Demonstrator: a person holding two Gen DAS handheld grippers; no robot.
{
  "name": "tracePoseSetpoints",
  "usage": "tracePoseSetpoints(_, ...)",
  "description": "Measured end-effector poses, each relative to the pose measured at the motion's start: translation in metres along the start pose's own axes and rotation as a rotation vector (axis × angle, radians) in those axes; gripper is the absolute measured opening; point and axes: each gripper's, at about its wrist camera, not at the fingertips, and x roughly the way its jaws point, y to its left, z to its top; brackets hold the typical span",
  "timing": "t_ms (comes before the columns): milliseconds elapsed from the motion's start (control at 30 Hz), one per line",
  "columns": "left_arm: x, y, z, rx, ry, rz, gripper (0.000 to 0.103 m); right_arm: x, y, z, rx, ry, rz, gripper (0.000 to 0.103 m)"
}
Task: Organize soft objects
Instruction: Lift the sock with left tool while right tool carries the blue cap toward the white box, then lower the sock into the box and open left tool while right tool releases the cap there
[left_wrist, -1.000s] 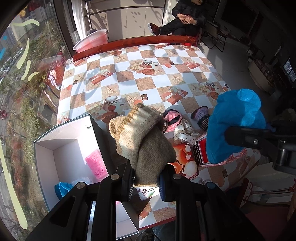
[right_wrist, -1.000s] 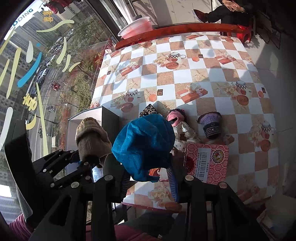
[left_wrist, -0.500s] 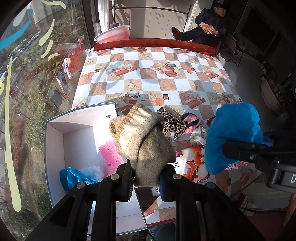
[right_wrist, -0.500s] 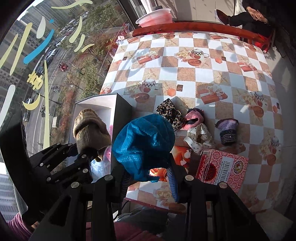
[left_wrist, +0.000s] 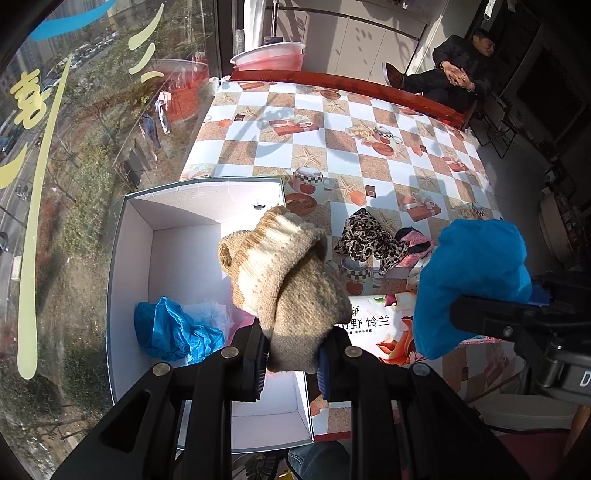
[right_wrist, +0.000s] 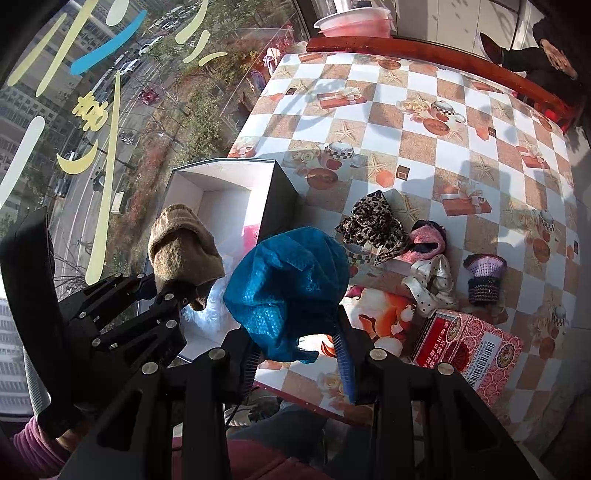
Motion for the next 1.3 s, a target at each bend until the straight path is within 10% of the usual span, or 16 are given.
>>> tracePoseSetpoints(1300, 0.014, 0.092, -0.040, -0.289, 0.077, 0.096, 0.024, 0.050, 0.105, 0.028, -0.296, 0.108, 0.080, 0.038)
